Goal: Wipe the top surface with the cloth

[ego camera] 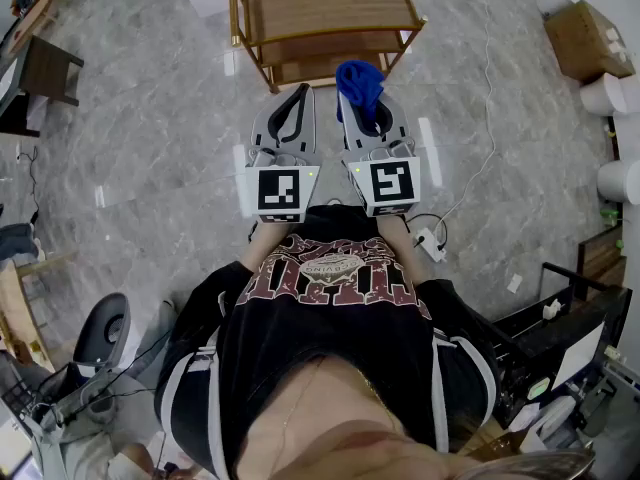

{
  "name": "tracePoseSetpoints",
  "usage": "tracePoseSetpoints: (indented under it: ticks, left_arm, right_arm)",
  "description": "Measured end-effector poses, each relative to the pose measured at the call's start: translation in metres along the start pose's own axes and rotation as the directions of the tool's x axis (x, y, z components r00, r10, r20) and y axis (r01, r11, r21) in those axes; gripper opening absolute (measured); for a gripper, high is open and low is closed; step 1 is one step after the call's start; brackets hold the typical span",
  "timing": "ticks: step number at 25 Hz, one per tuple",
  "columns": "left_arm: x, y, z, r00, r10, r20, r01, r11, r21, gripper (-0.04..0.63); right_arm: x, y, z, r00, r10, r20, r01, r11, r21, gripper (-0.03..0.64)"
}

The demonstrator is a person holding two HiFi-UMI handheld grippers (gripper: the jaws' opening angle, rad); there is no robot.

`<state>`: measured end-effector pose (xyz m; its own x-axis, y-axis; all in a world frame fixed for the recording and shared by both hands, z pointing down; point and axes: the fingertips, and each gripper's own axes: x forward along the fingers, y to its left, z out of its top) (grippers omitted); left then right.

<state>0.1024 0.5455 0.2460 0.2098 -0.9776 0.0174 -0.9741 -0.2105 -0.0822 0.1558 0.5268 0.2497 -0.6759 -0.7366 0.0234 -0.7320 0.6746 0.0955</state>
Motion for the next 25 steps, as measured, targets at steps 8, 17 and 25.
tracePoseSetpoints:
  ticks: [8,17,25]
  left_arm:
    - [0.001,-0.017,-0.006,1.000,0.011,-0.011,-0.011,1.000,0.006,0.049]
    - [0.006,-0.020,-0.015,0.999,0.008,-0.038,-0.009,1.000,-0.023,0.049]
    - [0.043,-0.001,-0.020,0.999,-0.026,-0.024,0.025,0.998,-0.049,0.049]
  right_arm:
    - [-0.013,-0.013,-0.012,1.000,0.002,0.007,-0.002,1.000,-0.004,0.064]
    - [-0.014,-0.020,-0.021,1.000,-0.001,-0.013,0.001,1.000,0.000,0.064]
    - [0.017,-0.038,-0.021,0.999,-0.038,-0.016,0.037,0.999,-0.025,0.064]
